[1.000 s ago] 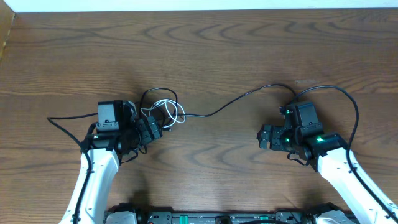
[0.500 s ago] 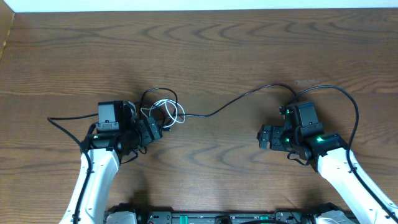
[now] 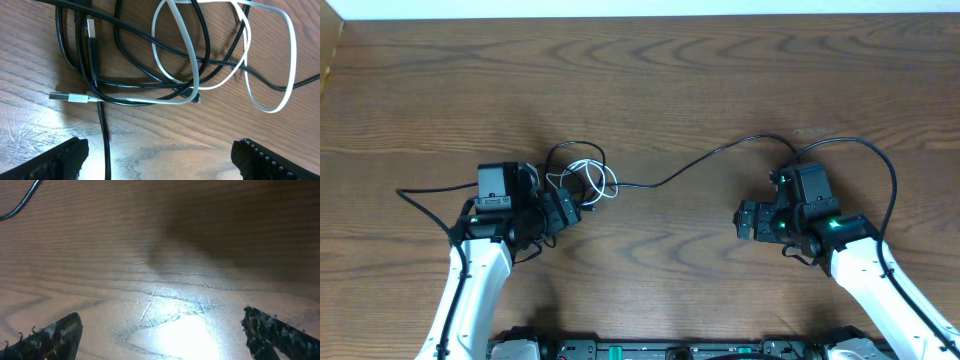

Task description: Untangle cables

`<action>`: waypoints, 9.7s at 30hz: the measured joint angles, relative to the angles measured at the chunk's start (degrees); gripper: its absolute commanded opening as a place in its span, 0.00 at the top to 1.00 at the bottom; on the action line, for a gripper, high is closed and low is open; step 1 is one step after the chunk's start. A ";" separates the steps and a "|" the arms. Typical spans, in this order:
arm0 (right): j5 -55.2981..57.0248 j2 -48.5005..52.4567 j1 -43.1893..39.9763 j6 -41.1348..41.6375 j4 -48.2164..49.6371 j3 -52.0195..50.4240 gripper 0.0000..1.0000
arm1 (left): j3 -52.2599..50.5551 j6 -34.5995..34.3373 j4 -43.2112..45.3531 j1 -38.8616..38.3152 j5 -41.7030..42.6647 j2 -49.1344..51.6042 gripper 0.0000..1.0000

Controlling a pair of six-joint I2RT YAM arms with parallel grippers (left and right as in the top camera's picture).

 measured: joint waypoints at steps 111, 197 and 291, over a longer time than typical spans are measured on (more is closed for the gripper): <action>0.00 0.00 0.00 0.00 0.00 0.00 0.01 | -1.86 2.38 6.73 0.00 -1.03 0.00 0.92; -6.93 0.00 13.70 18.34 4.68 0.00 0.01 | -3.48 2.91 8.46 0.00 -1.27 0.00 0.02; -10.12 0.11 27.12 21.44 25.99 0.04 0.01 | -3.52 2.97 14.23 -7.56 -2.75 4.07 0.00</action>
